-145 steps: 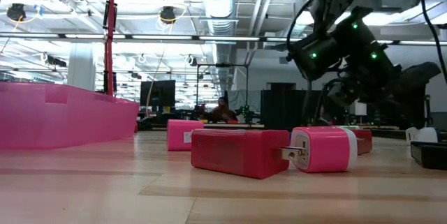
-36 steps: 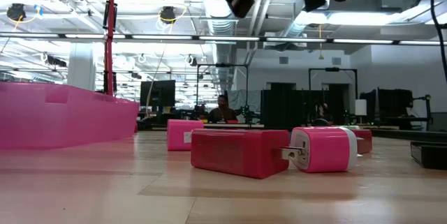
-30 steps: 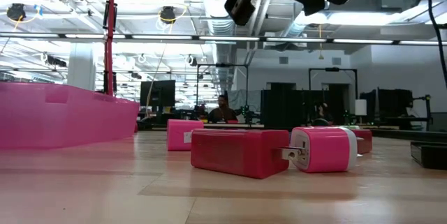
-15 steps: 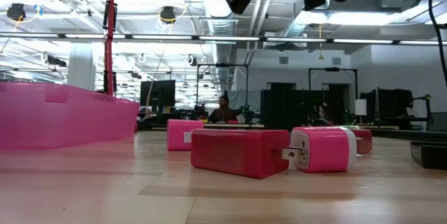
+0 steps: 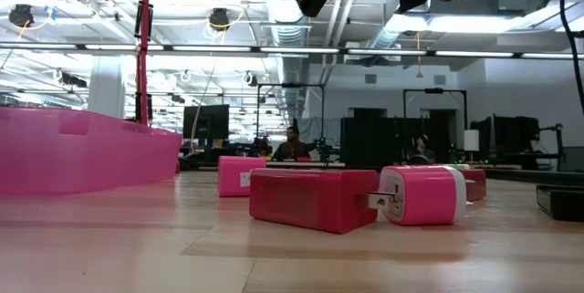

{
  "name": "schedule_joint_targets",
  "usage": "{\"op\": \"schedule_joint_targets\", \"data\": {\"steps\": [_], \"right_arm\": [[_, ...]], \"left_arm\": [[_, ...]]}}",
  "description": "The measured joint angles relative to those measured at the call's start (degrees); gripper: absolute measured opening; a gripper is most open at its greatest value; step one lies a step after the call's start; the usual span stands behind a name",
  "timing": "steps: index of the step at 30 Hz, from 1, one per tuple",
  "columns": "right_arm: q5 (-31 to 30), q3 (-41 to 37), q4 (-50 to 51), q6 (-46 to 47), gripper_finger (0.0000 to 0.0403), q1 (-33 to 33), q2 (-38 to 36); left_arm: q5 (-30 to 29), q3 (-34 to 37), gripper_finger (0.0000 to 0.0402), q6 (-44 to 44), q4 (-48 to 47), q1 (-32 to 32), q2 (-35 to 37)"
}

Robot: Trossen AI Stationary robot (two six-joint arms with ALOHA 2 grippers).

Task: Pick & Place Office items
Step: Put the white charger adapter into the red bin

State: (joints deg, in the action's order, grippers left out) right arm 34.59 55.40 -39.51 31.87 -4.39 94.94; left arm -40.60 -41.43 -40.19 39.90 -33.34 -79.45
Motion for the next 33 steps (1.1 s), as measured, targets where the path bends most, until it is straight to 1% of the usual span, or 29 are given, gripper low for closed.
{"op": "schedule_joint_targets", "data": {"steps": [4,7,16,20,25,29,33], "right_arm": [[-0.5,0.0,-0.7,-0.2,0.0122,-0.3,0.0],[-2.1,0.0,-0.9,-0.6,0.0122,-0.4,0.0],[-2.7,0.0,-0.5,-0.7,0.0122,-0.8,0.0],[-3.6,0.0,0.3,-1.9,0.0122,-1.2,0.0],[-3.3,0.1,0.6,-4.2,0.0122,-1.2,0.0],[-3.3,1.1,2.0,-6.2,0.0122,-1.1,0.0],[-3.1,1.9,2.9,-6.8,0.0122,-1.1,0.0]], "left_arm": [[0.4,0.0,0.0301,0.1,0.0,0.0,0.0],[1.6,0.0,0.0301,0.2,0.2,0.0,0.0],[1.7,0.0,0.0301,0.2,0.5,0.0,0.0],[1.7,0.0,0.0301,0.2,0.5,0.0,0.0],[1.8,-0.4,0.0301,0.2,0.3,0.0,0.0],[4.2,-0.7,0.0301,0.5,-0.1,0.6,0.0],[4.1,-0.7,0.0301,0.6,-0.4,1.4,-0.1]]}}
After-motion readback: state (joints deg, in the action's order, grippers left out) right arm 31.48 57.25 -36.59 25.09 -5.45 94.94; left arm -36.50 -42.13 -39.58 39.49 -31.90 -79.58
